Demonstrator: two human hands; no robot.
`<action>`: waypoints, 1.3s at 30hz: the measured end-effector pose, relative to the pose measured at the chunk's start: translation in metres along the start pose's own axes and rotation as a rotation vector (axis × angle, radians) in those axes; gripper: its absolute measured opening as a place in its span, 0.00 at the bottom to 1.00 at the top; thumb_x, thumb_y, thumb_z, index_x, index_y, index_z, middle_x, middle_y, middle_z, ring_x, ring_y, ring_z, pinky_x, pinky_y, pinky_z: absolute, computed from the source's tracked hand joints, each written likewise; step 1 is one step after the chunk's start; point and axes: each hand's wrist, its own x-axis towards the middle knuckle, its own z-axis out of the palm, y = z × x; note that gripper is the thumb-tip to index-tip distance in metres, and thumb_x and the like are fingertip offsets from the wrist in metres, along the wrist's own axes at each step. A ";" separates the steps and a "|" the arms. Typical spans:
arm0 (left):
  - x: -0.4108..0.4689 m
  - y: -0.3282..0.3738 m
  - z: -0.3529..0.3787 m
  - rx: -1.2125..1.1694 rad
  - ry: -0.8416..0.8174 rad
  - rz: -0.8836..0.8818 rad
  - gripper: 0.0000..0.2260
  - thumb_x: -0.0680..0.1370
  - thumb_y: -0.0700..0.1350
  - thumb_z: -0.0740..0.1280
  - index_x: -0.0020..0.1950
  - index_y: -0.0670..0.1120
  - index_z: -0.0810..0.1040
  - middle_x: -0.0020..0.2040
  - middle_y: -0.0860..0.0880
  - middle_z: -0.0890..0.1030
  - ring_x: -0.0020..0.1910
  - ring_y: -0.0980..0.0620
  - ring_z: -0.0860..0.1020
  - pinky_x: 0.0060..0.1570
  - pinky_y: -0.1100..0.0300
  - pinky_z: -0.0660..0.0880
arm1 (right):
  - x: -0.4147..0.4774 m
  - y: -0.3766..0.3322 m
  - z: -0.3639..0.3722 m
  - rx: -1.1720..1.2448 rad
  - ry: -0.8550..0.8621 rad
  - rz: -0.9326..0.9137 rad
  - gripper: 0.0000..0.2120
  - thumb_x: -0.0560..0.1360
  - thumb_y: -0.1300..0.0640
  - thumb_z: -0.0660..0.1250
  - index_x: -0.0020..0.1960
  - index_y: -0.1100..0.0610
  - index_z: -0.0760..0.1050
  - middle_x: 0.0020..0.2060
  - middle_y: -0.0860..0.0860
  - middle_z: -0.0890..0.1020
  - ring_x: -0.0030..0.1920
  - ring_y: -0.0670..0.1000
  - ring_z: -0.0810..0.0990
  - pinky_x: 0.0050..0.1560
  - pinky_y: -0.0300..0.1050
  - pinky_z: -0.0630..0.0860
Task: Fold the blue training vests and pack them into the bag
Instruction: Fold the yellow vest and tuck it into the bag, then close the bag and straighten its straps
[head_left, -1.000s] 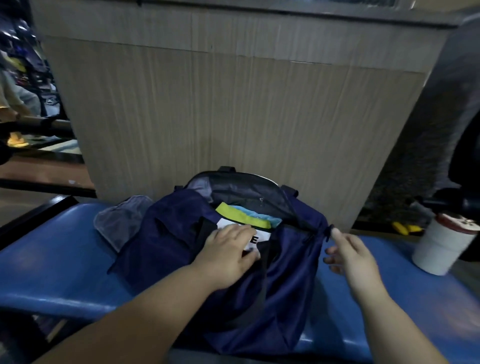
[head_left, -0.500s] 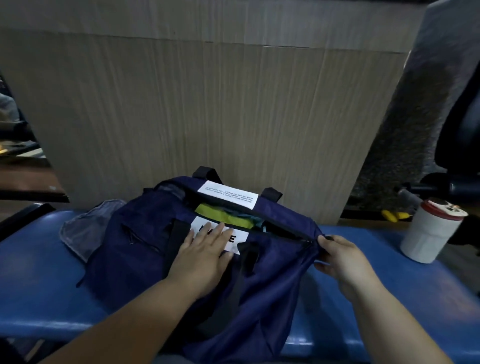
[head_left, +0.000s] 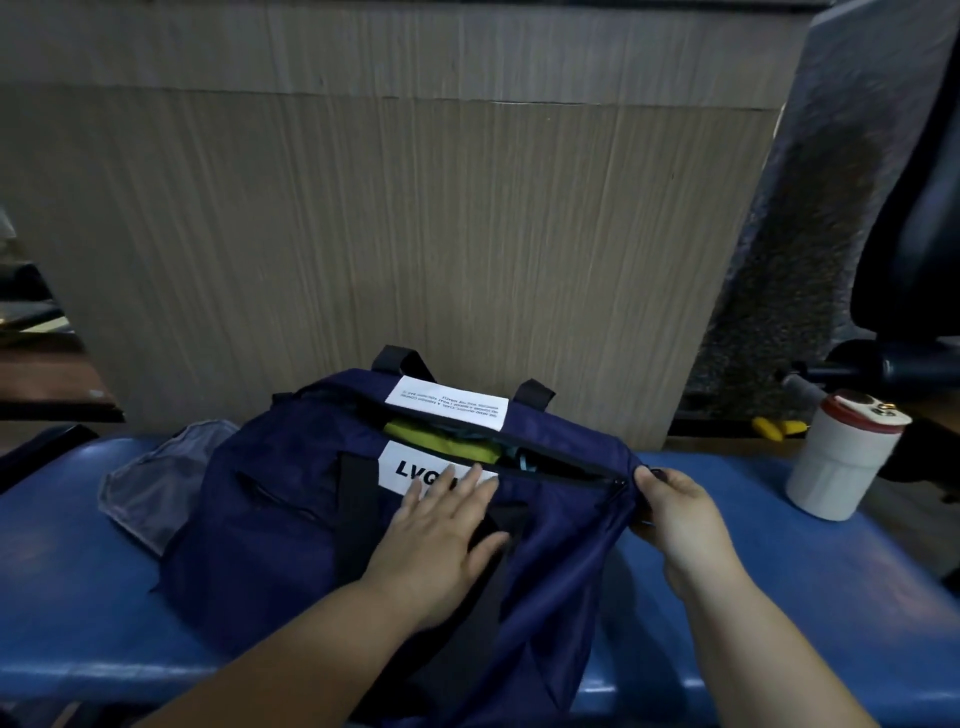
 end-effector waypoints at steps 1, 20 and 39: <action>0.000 0.004 -0.001 0.016 -0.043 0.020 0.39 0.71 0.73 0.31 0.79 0.57 0.41 0.75 0.62 0.38 0.78 0.57 0.38 0.75 0.56 0.34 | 0.003 -0.001 -0.004 0.010 0.029 -0.005 0.09 0.82 0.57 0.60 0.48 0.58 0.77 0.43 0.58 0.81 0.43 0.55 0.78 0.45 0.49 0.77; 0.038 0.076 0.034 0.312 -0.286 0.271 0.28 0.83 0.59 0.45 0.80 0.49 0.43 0.79 0.54 0.35 0.74 0.53 0.28 0.72 0.45 0.28 | 0.036 0.029 -0.068 -0.289 0.195 -0.044 0.02 0.77 0.53 0.68 0.48 0.49 0.79 0.44 0.49 0.85 0.47 0.54 0.83 0.55 0.60 0.79; 0.064 0.105 0.010 -0.252 0.354 0.310 0.27 0.75 0.46 0.51 0.76 0.52 0.60 0.79 0.58 0.55 0.79 0.55 0.47 0.76 0.53 0.40 | 0.100 -0.028 -0.168 -0.411 0.705 0.038 0.45 0.69 0.49 0.76 0.77 0.58 0.54 0.74 0.61 0.61 0.73 0.64 0.61 0.69 0.61 0.63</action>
